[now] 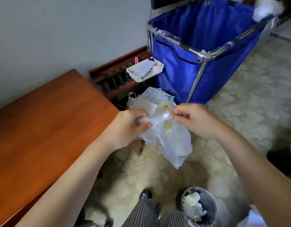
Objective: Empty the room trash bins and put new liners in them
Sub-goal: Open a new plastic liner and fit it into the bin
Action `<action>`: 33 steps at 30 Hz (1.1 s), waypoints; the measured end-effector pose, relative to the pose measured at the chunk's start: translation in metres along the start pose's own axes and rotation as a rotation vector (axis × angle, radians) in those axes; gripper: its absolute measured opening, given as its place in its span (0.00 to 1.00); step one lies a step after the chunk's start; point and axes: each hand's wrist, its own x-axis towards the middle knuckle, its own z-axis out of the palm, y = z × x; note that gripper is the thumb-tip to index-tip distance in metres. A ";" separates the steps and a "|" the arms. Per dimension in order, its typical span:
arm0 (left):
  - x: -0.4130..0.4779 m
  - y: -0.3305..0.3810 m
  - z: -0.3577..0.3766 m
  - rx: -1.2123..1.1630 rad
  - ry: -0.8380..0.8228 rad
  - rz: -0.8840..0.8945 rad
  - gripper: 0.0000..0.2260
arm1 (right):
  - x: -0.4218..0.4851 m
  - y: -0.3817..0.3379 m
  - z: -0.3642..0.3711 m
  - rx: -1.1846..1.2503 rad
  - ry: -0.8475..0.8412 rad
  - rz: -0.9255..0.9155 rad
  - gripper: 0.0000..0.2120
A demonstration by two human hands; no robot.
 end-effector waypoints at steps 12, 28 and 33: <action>0.221 0.019 0.007 -0.050 0.112 0.080 0.09 | 0.126 0.095 -0.129 0.056 0.198 0.021 0.06; 0.542 0.096 0.025 -0.019 0.297 0.073 0.07 | 0.313 0.249 -0.364 0.147 0.234 -0.119 0.12; 0.628 0.099 0.025 -0.052 0.318 0.100 0.08 | 0.376 0.286 -0.415 0.099 0.257 -0.104 0.09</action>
